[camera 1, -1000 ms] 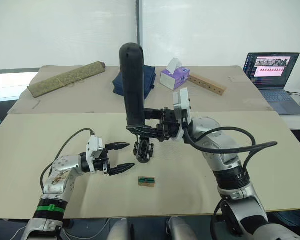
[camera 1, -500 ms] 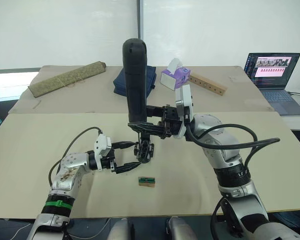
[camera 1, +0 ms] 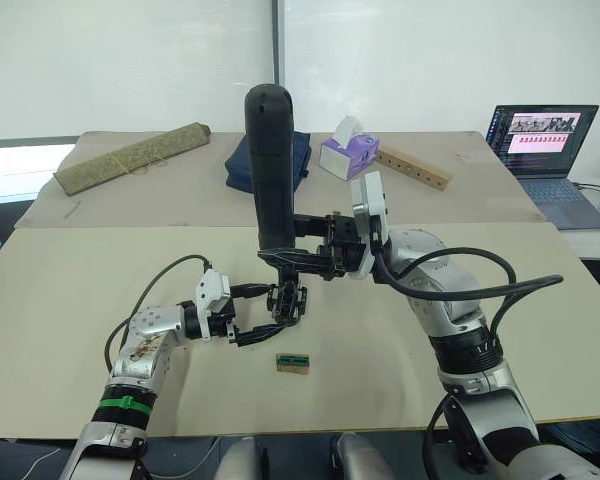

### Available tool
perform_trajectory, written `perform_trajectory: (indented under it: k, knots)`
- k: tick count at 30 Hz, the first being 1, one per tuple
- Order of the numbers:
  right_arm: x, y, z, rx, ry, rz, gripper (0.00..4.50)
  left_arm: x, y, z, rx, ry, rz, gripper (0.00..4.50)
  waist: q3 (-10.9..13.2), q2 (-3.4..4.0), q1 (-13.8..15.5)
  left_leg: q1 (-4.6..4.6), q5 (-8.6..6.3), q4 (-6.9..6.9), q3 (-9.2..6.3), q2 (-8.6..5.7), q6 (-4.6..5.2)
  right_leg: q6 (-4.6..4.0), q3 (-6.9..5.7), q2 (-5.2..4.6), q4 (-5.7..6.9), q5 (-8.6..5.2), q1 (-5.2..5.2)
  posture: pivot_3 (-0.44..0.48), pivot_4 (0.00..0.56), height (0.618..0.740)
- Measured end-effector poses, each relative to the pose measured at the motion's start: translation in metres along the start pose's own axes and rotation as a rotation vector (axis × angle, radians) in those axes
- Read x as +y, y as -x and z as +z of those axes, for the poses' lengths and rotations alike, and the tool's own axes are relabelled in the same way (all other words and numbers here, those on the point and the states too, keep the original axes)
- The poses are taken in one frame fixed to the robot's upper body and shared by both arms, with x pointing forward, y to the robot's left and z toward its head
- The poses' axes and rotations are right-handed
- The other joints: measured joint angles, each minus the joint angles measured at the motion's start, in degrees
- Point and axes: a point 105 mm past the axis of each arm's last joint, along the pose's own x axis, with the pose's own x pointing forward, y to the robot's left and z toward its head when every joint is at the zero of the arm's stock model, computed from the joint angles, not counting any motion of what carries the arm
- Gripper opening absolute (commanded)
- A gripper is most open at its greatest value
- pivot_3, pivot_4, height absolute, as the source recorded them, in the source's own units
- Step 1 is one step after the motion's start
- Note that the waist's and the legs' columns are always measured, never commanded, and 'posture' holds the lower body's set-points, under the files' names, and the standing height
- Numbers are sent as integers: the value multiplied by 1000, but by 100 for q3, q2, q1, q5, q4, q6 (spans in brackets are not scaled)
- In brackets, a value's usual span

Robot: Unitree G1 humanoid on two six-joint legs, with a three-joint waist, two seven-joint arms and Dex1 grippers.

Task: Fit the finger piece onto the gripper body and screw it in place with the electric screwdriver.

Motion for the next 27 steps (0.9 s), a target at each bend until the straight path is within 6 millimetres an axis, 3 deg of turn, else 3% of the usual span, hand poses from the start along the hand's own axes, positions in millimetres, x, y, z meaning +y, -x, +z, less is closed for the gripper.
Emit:
perform_trajectory:
  k: [27]
  knots:
    - [2, -2, -1, -5, -4, 9, 1903, 2, 1, 0, 5, -3, 21, 4500, 0, 0, 0, 0, 0, 0, -4, 0, 0, 0, 0, 0, 0, 0, 0, 0, 150, 740]
